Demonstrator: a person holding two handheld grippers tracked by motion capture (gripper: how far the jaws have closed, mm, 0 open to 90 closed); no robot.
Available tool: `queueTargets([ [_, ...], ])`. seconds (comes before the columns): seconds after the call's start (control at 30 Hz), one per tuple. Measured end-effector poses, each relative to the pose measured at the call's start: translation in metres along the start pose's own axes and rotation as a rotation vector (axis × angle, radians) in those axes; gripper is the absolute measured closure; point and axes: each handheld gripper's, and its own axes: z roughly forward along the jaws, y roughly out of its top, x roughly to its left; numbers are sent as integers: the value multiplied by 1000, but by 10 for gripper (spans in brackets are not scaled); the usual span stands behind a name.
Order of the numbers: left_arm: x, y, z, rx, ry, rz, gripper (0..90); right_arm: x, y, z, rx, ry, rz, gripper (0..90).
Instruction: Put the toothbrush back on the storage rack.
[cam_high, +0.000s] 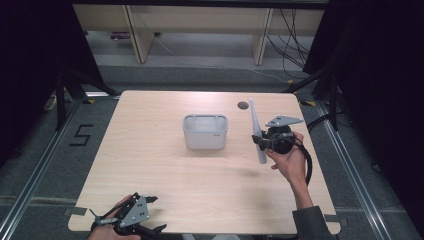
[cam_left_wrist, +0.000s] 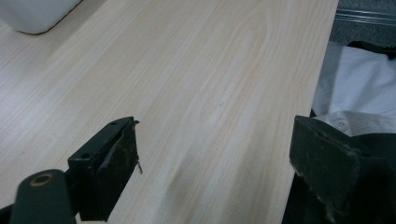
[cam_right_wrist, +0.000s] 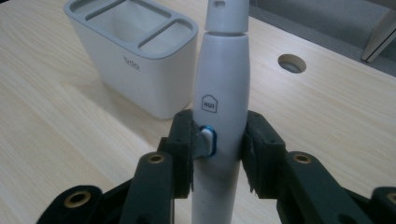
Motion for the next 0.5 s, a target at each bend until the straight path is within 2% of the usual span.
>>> queueTargets([
  [0.03, 0, 0, 0, 2, 2, 2, 148, 1, 2, 0, 9, 2, 20, 666],
  [0.07, 0, 0, 0, -6, 6, 1, 148, 0, 4, 3, -10, 5, 12, 666],
  [0.1, -2, 0, 1, -18, 1, -18, 148, 1, 6, 3, -12, 7, 30, 666],
  [0.13, -2, 0, 1, -19, -3, -17, 148, 2, 8, 4, -12, 7, 58, 666],
  [0.23, -2, 0, 2, -29, 6, -18, 148, -1, 12, 8, -40, -1, 26, 666],
  [0.3, -2, 0, 0, -16, 0, -7, 148, 0, 16, 9, -48, 8, 65, 666],
  [0.37, -1, 0, 0, -6, -7, -5, 149, -1, 19, 11, -60, 12, 67, 665],
  [0.4, -2, 0, 1, -19, 4, -8, 148, -2, 21, 12, -70, 11, 51, 666],
  [0.43, -1, 0, 1, -14, 10, -1, 148, -2, 23, 12, -78, 8, 61, 666],
  [0.5, -1, 0, 0, -8, -7, -5, 148, -1, 26, 13, -86, 8, 93, 666],
])
